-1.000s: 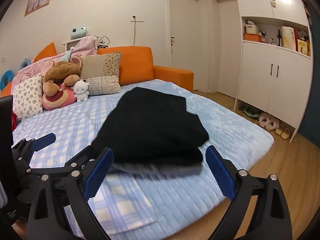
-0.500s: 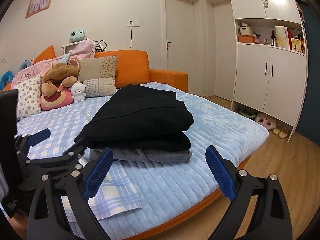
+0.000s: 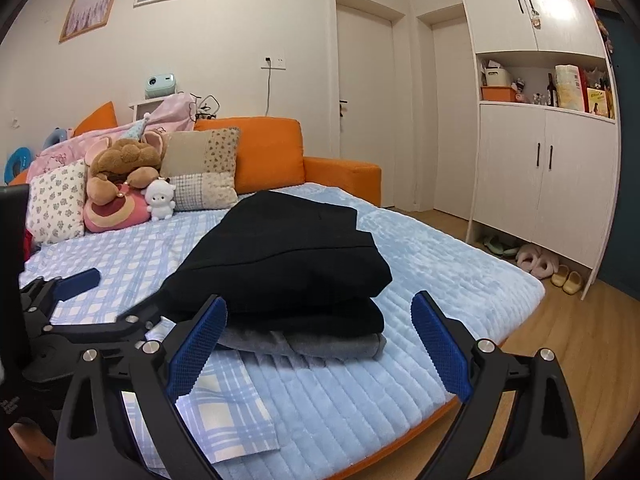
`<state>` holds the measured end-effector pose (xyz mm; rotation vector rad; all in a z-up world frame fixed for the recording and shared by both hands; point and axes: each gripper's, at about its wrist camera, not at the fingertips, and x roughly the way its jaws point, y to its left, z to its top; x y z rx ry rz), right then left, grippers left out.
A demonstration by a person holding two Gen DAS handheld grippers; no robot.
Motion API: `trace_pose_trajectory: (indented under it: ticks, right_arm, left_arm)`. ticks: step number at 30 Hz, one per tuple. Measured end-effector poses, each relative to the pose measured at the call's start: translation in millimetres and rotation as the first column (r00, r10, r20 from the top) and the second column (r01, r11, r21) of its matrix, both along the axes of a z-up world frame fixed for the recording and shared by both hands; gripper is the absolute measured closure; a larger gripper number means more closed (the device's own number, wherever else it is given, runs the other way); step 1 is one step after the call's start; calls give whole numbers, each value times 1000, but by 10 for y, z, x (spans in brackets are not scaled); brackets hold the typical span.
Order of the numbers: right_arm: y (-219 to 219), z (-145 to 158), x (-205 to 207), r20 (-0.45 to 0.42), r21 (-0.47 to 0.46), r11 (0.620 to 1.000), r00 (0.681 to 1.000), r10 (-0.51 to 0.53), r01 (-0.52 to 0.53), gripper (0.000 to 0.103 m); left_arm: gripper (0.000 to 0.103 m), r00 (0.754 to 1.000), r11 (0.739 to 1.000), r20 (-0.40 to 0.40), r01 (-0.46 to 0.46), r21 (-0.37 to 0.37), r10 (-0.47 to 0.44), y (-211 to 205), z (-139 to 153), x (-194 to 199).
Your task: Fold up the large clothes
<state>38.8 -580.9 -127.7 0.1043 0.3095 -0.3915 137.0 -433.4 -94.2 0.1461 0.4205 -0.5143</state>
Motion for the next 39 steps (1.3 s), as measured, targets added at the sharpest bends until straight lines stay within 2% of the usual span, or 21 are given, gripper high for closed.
trace_pose_trajectory:
  ticks: [8,18,24,34,39]
  right_arm:
    - [-225,-31,-24,19,54,998,999,44,-45,11]
    - [-401,-124,-101,4,61,997,999,43,-43,11]
    - [-386,-164,-99,2,59,997,998,55,-55,11]
    - [-419,-107,-67,6,34,999,999,38,-39,11]
    - [-460,-119,-36,2,36,999,1000,30,-30,11]
  left_arm:
    - [3,1000,1000,2,-29,3,29,-245,20,-105]
    - [3,999,999,-5,-41,23,41,-397,-106,-216]
    - [3,999,998,-5,-52,22,52,-366,-107,-193]
    - [3,999,999,-18,-42,-34,42,-116,-47,-220]
    - [3,999,998,-6,-50,-28,50,-53,-57,-257]
